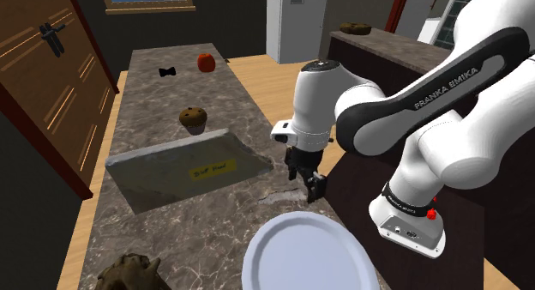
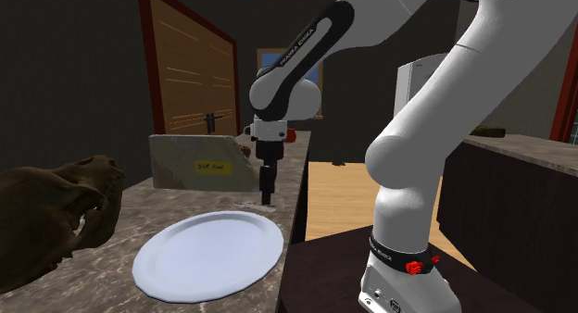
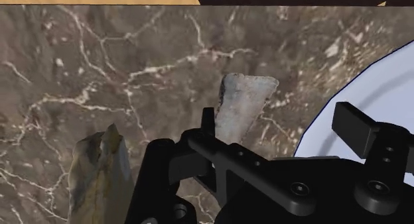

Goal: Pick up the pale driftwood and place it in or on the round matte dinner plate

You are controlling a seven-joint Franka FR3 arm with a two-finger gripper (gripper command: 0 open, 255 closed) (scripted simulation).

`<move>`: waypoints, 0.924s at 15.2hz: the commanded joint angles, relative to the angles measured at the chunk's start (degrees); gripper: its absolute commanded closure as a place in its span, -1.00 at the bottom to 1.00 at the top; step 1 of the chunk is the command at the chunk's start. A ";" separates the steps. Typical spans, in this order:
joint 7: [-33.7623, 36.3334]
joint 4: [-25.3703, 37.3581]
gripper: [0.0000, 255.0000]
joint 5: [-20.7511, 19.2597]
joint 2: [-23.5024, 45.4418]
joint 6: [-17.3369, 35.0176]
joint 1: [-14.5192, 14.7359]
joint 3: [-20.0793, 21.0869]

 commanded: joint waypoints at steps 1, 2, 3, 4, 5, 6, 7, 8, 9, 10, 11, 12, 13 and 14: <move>0.41 -0.48 -1.00 -1.62 0.01 0.02 -0.21 1.19; 0.38 -0.83 -1.00 -1.46 0.79 1.15 -0.17 1.36; 0.35 -1.17 -1.00 -1.31 1.61 2.30 -0.14 1.53; 0.33 -1.49 -1.00 -1.17 2.45 3.46 -0.10 1.69; 0.30 -1.79 -1.00 -1.02 3.33 4.63 -0.07 1.86; 0.27 -2.08 -1.00 -0.89 4.23 5.82 -0.05 2.02; 0.25 -2.23 -1.00 -0.81 4.77 6.51 -0.03 2.11; 0.25 -2.24 -1.00 -0.81 4.76 6.51 -0.03 2.11; 0.26 -2.23 -1.00 -0.81 4.76 6.51 -0.03 2.11; 0.26 -2.23 -1.00 -0.81 4.77 6.51 -0.03 2.11; 0.26 -2.23 -1.00 -0.81 4.77 6.51 -0.03 2.11; 0.26 -2.23 -1.00 -0.81 4.77 6.51 -0.03 2.11; 0.26 -2.23 -1.00 -0.81 4.77 6.51 -0.03 2.11; 0.25 -2.23 -1.00 -0.81 4.76 6.50 -0.03 2.10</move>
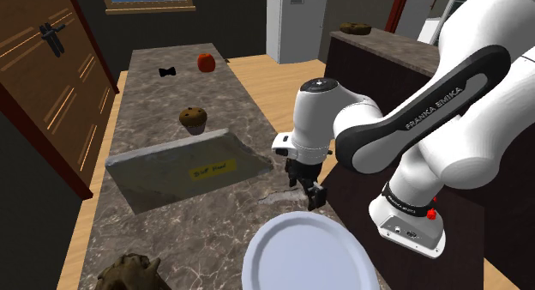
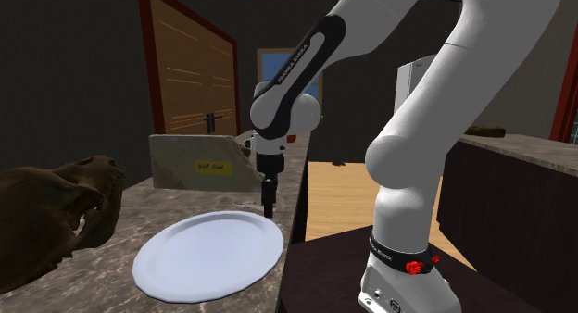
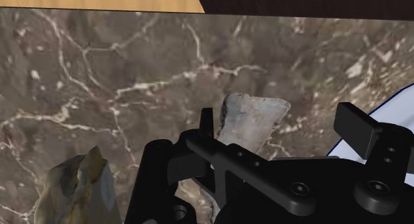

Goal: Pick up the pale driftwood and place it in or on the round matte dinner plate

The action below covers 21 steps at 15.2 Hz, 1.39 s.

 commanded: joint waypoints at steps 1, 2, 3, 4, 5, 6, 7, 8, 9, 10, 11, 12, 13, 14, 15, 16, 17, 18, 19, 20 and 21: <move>0.00 0.00 1.00 0.00 0.00 0.00 0.00 0.00; 0.00 0.00 1.00 0.00 0.00 0.00 0.00 0.00; 0.00 0.02 1.00 -0.01 0.05 0.03 -0.01 0.00; 0.02 -0.21 1.00 0.09 -0.30 -0.09 0.11 0.00; -0.10 -0.11 1.00 -0.01 -0.08 0.02 -0.02 -0.07; -0.10 -0.07 1.00 -0.02 -0.23 -0.16 -0.03 -0.09; -0.02 -0.15 1.00 0.05 -0.24 -0.10 0.06 -0.03; -0.01 -0.20 1.00 0.07 -0.43 -0.22 0.09 -0.04; 0.04 -0.29 1.00 0.14 -0.33 -0.03 0.16 0.03; -0.01 0.00 1.00 0.01 0.01 0.02 -0.01 0.01; 0.05 0.26 1.00 -0.10 -0.94 -1.19 -0.01 -0.12; 0.10 0.53 1.00 -0.21 -1.86 -2.38 -0.01 -0.25; 0.16 0.85 1.00 -0.33 -2.72 -3.55 -0.02 -0.39; 0.22 1.16 1.00 -0.46 -3.57 -4.71 -0.03 -0.53; 0.28 1.50 1.00 -0.59 -4.39 -5.86 -0.05 -0.67; 0.33 1.85 1.00 -0.72 -5.18 -7.00 -0.06 -0.81; 0.19 1.72 1.00 -0.72 -4.28 -5.93 -0.18 -0.75; 0.19 1.72 -1.00 -0.72 -4.28 -5.93 -0.18 -0.75; 1.93 3.70 -1.00 -1.03 -1.91 -5.14 -0.83 0.11; 3.71 5.70 -1.00 -1.47 0.38 -4.46 -1.55 0.96; 5.54 7.73 -1.00 -2.06 2.59 -3.90 -2.31 1.79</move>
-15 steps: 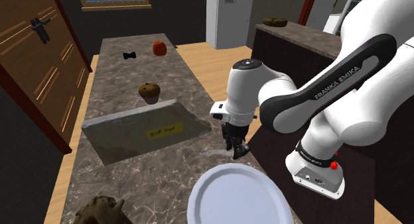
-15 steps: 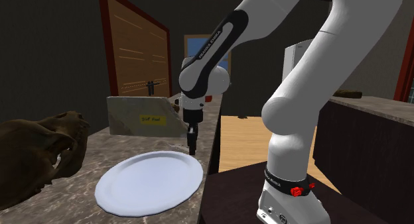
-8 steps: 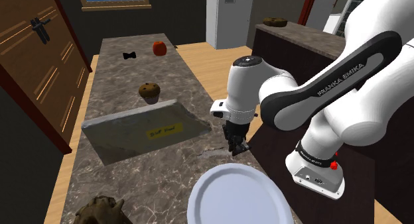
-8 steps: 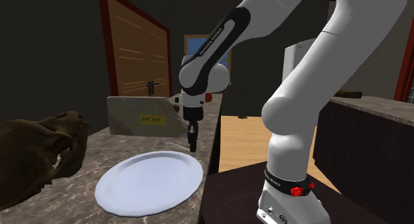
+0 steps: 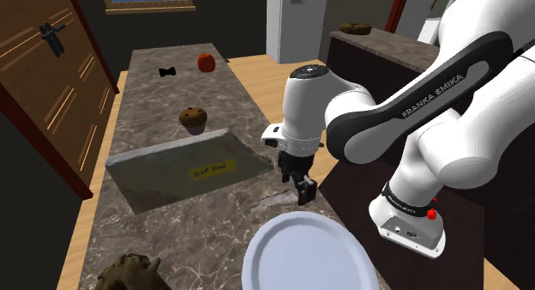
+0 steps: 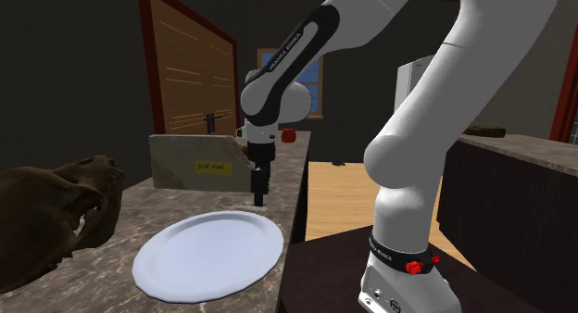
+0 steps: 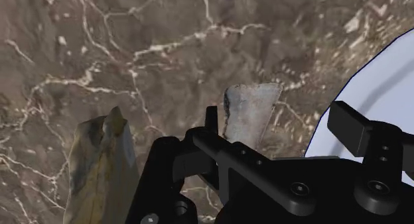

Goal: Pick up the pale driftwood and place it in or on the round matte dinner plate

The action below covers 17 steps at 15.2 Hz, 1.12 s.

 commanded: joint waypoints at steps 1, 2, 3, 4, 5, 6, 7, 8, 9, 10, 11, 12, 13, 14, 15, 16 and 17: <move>3.76 4.24 -1.00 -1.23 4.08 0.56 -1.45 1.60; 5.69 6.31 -1.00 -2.08 6.19 0.94 -2.26 2.37; 7.68 8.41 -1.00 -3.05 8.25 1.23 -3.06 3.09; 9.16 9.95 -1.00 -3.83 9.73 1.38 -3.60 3.55; 9.28 9.67 -1.00 -3.96 10.43 2.35 -3.64 3.69; 9.42 9.41 -1.00 -4.11 11.15 3.32 -3.70 3.83; 9.56 9.16 -1.00 -4.27 11.89 4.29 -3.77 3.98; 9.72 8.92 -1.00 -4.45 12.65 5.27 -3.85 4.12; 9.89 8.70 -1.00 -4.66 13.43 6.25 -3.94 4.27; 10.08 8.50 -1.00 -4.88 14.22 7.24 -4.03 4.41; 10.28 8.31 -1.00 -5.14 15.04 8.22 -4.13 4.56; 10.41 8.20 -1.00 -5.30 15.52 8.79 -4.19 4.63; 10.40 8.20 -1.00 -5.30 15.51 8.79 -4.18 4.63; 10.41 8.20 -1.00 -5.30 15.52 8.79 -4.18 4.63; 10.41 8.20 -1.00 -5.31 15.52 8.79 -4.18 4.63; 10.41 8.20 -1.00 -5.31 15.52 8.79 -4.18 4.63; 10.41 8.20 -1.00 -5.31 15.52 8.79 -4.18 4.63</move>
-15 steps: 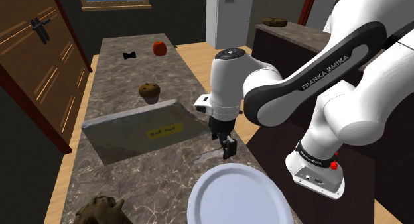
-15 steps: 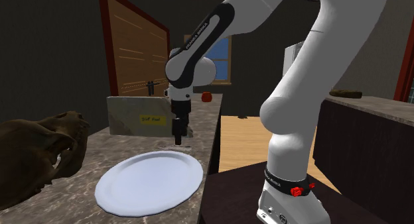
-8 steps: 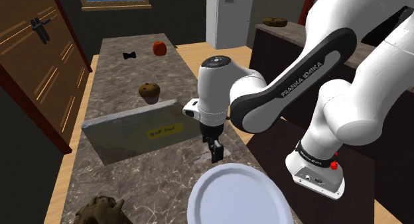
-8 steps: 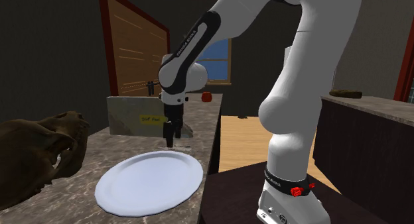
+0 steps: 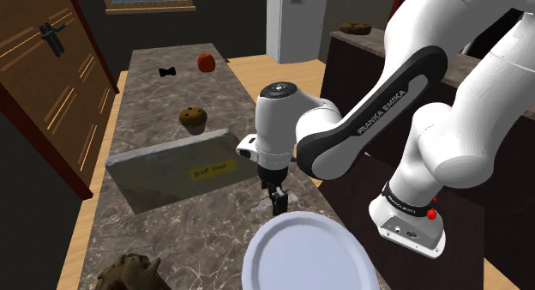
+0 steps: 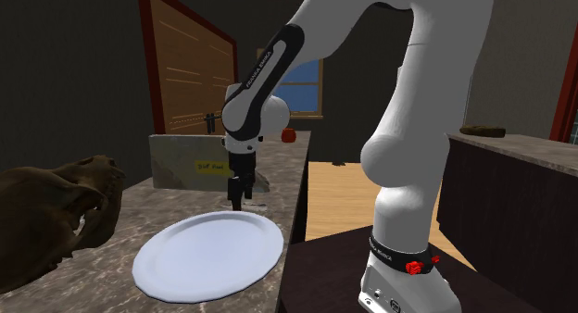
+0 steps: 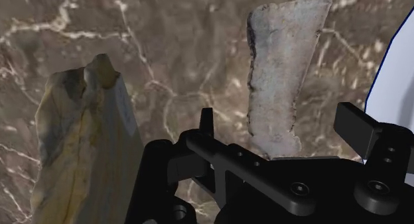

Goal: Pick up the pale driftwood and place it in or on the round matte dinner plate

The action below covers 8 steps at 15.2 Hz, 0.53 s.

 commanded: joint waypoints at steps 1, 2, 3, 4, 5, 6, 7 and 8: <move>0.00 -0.01 -1.00 -0.01 0.02 0.03 0.00 0.00; 0.00 0.00 -1.00 0.00 0.01 0.02 0.00 0.00; 0.00 0.00 1.00 0.00 0.01 0.02 0.00 0.00; 0.00 0.00 1.00 0.00 0.01 0.02 0.00 0.00; 0.00 -0.02 1.00 -0.01 0.03 0.05 0.00 0.00; 0.16 0.09 1.00 -0.07 0.16 0.08 0.01 0.08; 0.25 0.02 1.00 -0.07 0.25 0.24 0.04 0.15; 0.25 -0.04 1.00 0.04 0.06 0.10 0.12 0.17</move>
